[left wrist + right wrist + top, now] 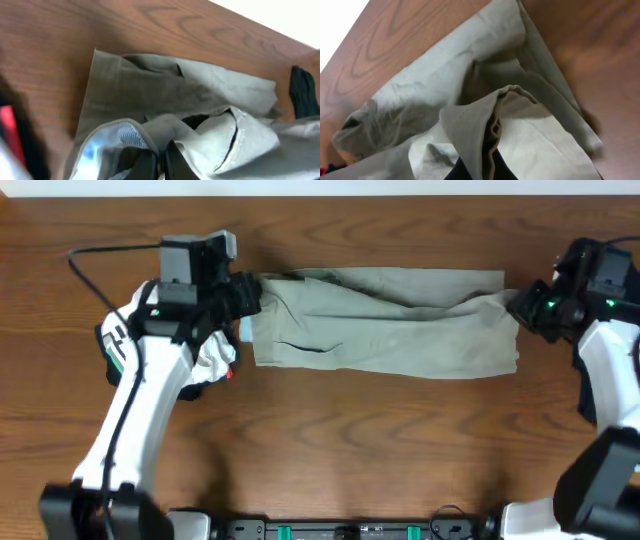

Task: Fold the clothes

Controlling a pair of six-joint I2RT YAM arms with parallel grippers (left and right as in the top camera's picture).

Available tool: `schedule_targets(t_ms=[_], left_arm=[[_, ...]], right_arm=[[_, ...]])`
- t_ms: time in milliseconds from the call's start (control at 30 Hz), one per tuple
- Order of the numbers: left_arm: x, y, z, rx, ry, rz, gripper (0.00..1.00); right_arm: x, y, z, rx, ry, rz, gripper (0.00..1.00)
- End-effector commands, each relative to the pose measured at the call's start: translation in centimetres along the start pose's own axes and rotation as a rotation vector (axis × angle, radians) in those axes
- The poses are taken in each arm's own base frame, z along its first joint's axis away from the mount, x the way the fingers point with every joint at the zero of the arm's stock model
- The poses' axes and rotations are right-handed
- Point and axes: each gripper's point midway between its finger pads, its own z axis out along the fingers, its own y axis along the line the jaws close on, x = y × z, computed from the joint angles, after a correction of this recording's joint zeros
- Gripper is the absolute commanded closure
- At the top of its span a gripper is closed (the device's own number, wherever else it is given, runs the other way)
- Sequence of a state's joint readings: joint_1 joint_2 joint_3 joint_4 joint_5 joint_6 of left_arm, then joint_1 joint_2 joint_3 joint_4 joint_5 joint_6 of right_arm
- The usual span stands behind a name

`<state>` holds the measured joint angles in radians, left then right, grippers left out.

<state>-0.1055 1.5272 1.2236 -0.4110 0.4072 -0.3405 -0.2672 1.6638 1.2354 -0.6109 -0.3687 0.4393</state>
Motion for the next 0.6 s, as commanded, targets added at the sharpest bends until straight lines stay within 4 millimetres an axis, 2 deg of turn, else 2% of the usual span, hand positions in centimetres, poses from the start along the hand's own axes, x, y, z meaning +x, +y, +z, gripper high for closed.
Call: schedule_targets(t_ms=[0,100,233,400,567], left_arm=[[-1.8,0.2,1.2,0.007,-0.047,-0.068,0.94],[-3.1,0.2,2.7,0.032,-0.092,-0.12,0.94],[-3.7,0.5,4.1,0.044,-0.109,-0.175,0.94],[-3.2,1.7,6.5,0.033,-0.09,-0.234,0.94],[-2.9,3.3,8.5,-0.003,-0.09,-0.269,0.94]], right_arm=[[-0.5,0.4,1.2,-0.042,0.012,0.001,0.99],[-0.7,-0.1,2.7,-0.039,0.016,0.013,0.99],[-0.9,-0.7,4.3,-0.037,0.02,0.033,0.99],[-1.0,-1.5,6.3,-0.034,0.027,0.068,0.99],[-1.0,-1.9,7.4,-0.032,0.031,0.079,0.99]])
